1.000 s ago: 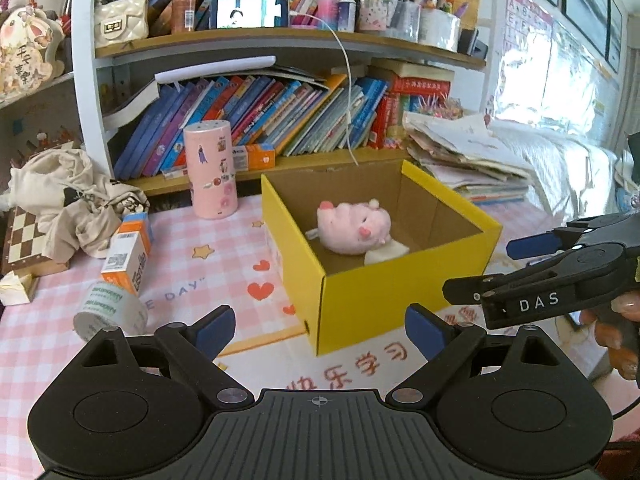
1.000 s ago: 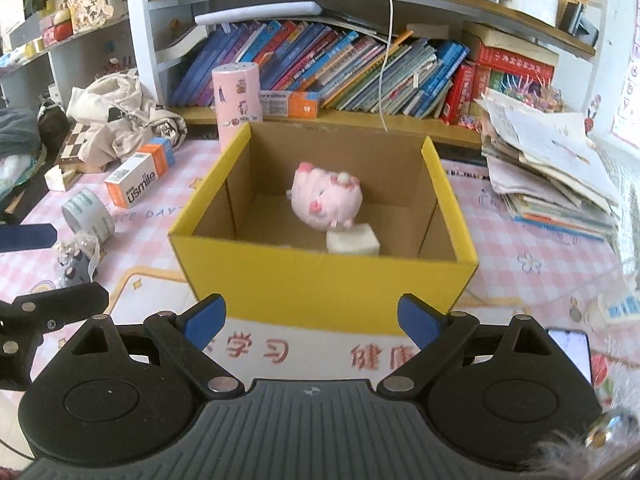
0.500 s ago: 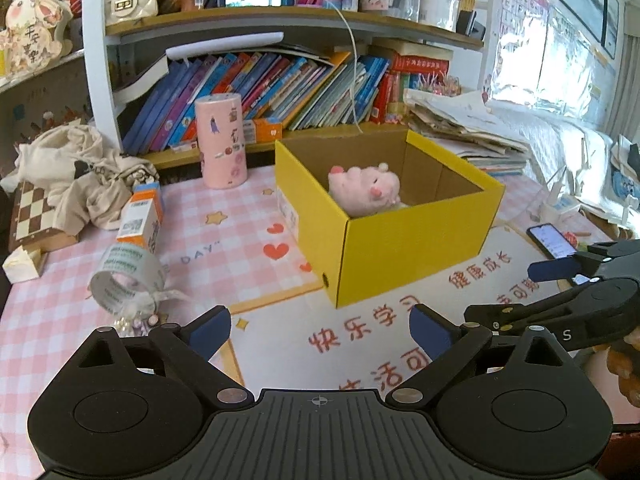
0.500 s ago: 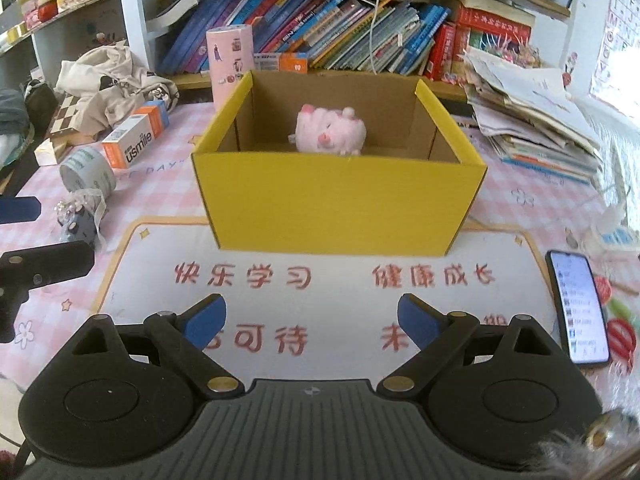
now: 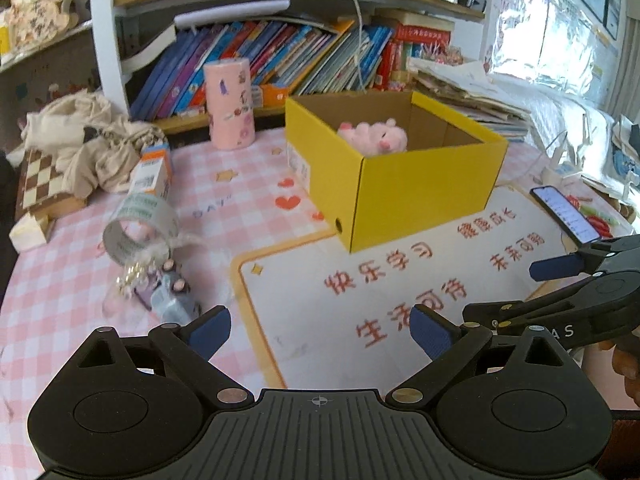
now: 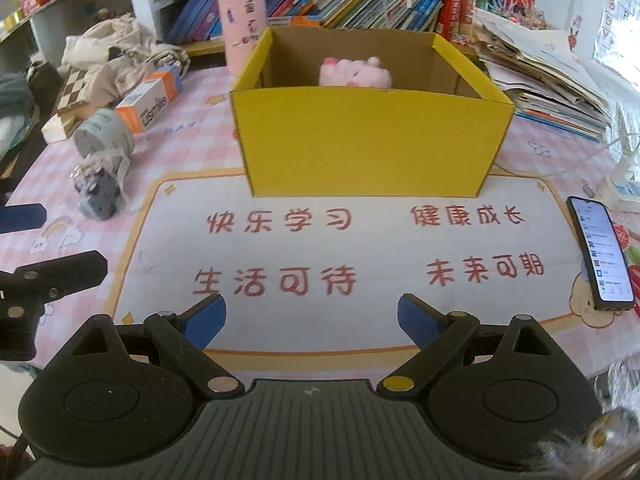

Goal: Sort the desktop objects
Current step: 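Move both open tools back toward the tape roll and grey toy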

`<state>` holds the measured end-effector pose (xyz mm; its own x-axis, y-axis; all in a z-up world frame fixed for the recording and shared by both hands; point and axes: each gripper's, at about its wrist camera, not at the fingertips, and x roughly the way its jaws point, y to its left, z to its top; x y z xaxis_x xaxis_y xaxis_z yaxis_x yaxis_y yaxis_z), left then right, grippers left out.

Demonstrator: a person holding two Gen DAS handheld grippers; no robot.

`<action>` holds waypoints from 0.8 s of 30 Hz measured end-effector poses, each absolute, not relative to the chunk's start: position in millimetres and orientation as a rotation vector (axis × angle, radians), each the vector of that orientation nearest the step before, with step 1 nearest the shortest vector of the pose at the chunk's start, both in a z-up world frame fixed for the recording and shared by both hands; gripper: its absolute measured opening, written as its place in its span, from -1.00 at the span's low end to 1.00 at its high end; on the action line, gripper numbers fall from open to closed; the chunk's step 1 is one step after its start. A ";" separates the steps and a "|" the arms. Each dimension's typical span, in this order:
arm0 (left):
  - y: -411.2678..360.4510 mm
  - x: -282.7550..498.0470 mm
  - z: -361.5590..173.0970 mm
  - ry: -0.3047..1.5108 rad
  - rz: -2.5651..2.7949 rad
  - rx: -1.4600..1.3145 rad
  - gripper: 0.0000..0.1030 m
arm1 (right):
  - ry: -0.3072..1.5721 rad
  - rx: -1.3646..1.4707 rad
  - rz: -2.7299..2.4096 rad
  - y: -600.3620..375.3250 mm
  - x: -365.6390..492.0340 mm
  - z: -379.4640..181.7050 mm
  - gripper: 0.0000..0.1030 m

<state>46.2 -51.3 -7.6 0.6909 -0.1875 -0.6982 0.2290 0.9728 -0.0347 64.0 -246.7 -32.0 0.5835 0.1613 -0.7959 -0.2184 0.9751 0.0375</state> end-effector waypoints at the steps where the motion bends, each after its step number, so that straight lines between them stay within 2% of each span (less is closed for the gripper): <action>1: -48.9 45.2 -8.7 0.778 -0.230 0.052 0.90 | 0.924 -0.071 0.225 -244.2 63.3 -32.7 0.81; 24: 7.4 26.7 -8.1 0.763 -0.109 -0.003 0.90 | 0.926 -0.191 0.385 -174.1 64.9 -35.7 0.81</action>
